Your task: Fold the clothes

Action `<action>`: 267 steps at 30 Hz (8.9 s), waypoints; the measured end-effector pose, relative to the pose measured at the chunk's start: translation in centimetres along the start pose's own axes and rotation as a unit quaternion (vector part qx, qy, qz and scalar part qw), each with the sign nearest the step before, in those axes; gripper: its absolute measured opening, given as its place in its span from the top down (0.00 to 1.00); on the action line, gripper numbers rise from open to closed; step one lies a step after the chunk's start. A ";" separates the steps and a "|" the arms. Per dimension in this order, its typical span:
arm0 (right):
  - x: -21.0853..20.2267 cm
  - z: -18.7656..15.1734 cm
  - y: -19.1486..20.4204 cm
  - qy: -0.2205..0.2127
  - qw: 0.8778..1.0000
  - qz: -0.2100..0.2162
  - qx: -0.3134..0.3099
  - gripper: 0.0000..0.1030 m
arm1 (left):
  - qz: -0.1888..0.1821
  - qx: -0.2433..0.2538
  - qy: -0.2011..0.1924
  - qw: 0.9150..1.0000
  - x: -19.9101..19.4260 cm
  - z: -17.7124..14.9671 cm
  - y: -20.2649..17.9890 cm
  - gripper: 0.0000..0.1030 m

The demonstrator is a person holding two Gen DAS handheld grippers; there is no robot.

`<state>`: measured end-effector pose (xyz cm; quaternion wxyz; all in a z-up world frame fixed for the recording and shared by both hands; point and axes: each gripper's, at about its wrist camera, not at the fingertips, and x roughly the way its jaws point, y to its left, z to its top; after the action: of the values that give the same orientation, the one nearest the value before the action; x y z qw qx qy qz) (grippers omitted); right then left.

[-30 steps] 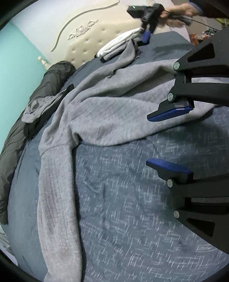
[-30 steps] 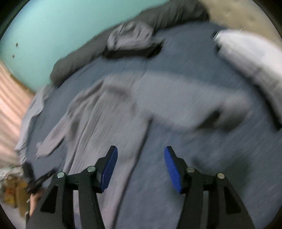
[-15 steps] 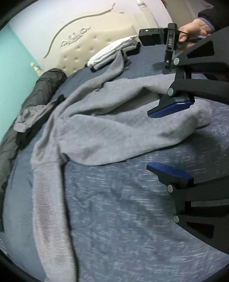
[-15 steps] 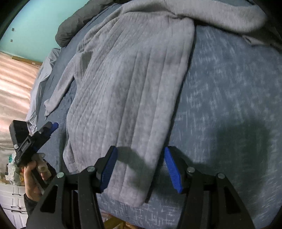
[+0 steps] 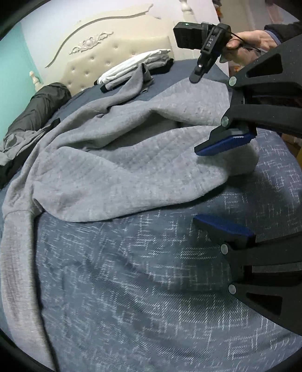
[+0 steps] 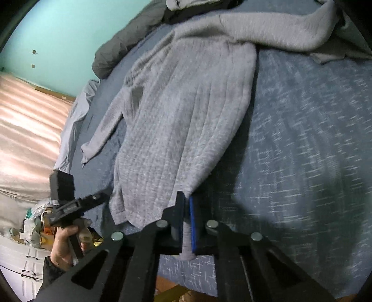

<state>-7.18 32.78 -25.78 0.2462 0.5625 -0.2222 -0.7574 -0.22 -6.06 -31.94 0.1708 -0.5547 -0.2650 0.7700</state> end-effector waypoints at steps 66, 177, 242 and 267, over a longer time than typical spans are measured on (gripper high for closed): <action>-4.5 -4.4 -1.5 0.022 0.995 -0.056 -0.080 0.93 | 0.068 0.114 0.034 0.991 -8.4 -2.0 1.2 0.95; 20.7 38.7 1.7 0.033 0.963 -0.175 -0.200 0.50 | 0.079 0.117 0.007 0.990 11.5 45.1 -0.6 0.46; 9.6 33.7 0.1 -0.185 0.966 -0.134 -0.123 0.72 | 0.136 0.146 -0.099 0.975 4.3 40.1 -0.3 0.56; 9.5 14.2 3.7 -0.160 0.979 -0.019 -0.122 0.61 | 0.211 0.090 -0.115 0.967 -1.6 38.2 9.2 0.48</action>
<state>-22.72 24.79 -26.79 0.2599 0.4041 -0.1537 -0.8634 -35.49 -22.64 -26.94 0.0226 -0.4885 -0.0897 0.8677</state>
